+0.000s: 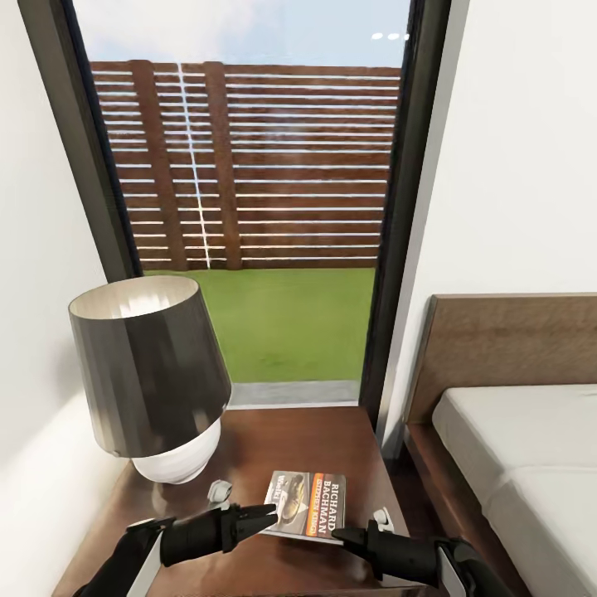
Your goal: In the bedroom, move the book from the bed onto either nightstand, and place the two sandals side by side next to the bed.
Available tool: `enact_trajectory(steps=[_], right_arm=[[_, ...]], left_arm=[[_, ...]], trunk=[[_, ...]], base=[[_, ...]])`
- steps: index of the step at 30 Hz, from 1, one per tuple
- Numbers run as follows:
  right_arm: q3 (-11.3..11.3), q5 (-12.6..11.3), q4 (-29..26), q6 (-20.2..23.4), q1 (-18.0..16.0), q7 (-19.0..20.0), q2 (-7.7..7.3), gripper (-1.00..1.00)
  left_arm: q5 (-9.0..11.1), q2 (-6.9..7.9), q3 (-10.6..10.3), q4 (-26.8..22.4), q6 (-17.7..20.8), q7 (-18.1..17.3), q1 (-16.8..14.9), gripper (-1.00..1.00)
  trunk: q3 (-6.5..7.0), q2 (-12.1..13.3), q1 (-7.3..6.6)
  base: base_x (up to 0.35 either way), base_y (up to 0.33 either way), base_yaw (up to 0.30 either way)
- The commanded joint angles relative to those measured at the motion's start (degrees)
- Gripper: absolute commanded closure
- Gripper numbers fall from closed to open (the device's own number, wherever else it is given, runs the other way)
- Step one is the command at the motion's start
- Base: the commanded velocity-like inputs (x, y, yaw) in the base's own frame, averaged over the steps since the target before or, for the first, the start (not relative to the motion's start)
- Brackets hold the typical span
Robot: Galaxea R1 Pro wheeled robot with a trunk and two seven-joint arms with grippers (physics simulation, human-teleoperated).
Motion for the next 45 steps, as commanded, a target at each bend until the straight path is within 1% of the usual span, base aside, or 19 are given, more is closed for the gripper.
enact_trajectory(steps=[1,6,10,20,26,39,45], right_arm=[[-0.26,0.17,-0.01,0.49,-0.04,0.21,0.03,1.00],[-0.26,0.17,-0.01,0.49,-0.04,0.21,0.03,1.00],[-0.26,0.17,-0.01,0.49,-0.04,0.21,0.03,1.00],[-0.26,0.17,-0.01,0.49,-0.04,0.21,0.03,1.00],[-0.26,0.17,-0.01,0.49,-0.04,0.21,0.03,1.00],[-0.26,0.17,-0.01,0.49,-0.04,0.21,0.03,1.00],[-0.26,0.17,-0.01,0.49,-0.04,0.21,0.03,1.00]], left_arm=[[0.19,0.02,-0.04,-0.02,0.61,-0.12,-0.01,-1.00],[0.20,0.02,-0.04,0.02,0.60,-0.12,0.00,-1.00],[0.16,0.02,-0.04,0.00,0.61,-0.12,-0.02,-1.00],[0.15,0.02,-0.04,0.02,0.59,-0.12,-0.02,-1.00],[0.12,0.02,-0.09,0.02,0.58,-0.12,-0.01,-1.00],[0.19,0.02,-0.04,0.04,0.60,-0.12,-0.03,-1.00],[0.18,0.02,-0.04,0.02,0.60,-0.12,-0.05,-1.00]], trunk=[[-0.06,-0.02,-0.01],[-0.06,-0.02,-0.01],[-0.77,-1.63,0.87],[-0.77,-1.63,0.87],[-1.86,-3.98,2.16],[-1.86,-3.98,2.16],[-1.86,-3.98,2.16]], base=[[0.000,0.000,0.000],[0.000,0.000,0.000],[0.000,0.000,0.000],[0.000,0.000,0.000],[0.000,0.000,0.000],[0.000,0.000,0.000],[0.158,0.000,0.000]])
